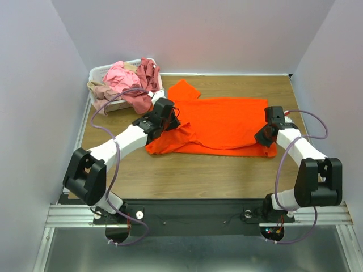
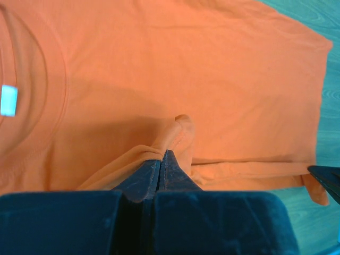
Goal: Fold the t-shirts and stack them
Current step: Fold the tshirt
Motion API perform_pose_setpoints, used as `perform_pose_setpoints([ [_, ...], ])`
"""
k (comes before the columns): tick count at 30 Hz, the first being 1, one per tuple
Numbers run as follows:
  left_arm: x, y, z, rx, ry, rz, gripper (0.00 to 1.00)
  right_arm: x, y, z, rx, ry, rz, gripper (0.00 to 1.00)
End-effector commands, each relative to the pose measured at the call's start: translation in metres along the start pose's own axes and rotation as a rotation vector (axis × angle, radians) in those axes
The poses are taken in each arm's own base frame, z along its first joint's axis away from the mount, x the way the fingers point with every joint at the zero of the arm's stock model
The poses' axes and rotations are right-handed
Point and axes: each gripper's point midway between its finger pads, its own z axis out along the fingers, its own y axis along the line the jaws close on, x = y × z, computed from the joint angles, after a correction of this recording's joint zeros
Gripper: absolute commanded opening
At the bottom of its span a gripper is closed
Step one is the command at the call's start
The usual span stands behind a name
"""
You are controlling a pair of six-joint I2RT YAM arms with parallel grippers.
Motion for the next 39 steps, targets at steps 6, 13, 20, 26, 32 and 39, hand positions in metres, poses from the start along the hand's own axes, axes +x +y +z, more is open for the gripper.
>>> perform_pose_setpoints([
  [6,-0.045,-0.022,0.020,0.097,-0.097,0.140,0.00,-0.039,0.019,0.001,-0.006,-0.116,-0.015,0.00],
  [13,-0.052,-0.018,0.041,0.118,-0.077,0.220,0.00,-0.048,0.037,0.018,-0.010,-0.086,-0.162,0.00],
  [20,-0.048,-0.008,0.069,0.132,-0.018,0.290,0.00,-0.055,0.064,0.037,-0.078,-0.038,-0.367,0.00],
  [26,-0.050,-0.003,0.090,0.107,0.011,0.367,0.00,-0.059,0.073,0.054,-0.087,-0.020,-0.514,0.00],
  [32,-0.055,0.010,0.109,0.066,0.037,0.457,0.08,-0.063,0.081,0.068,-0.106,-0.003,-0.664,0.00],
  [39,-0.067,0.001,0.111,0.068,0.040,0.502,0.94,-0.077,0.077,0.069,-0.056,-0.041,-0.725,0.37],
])
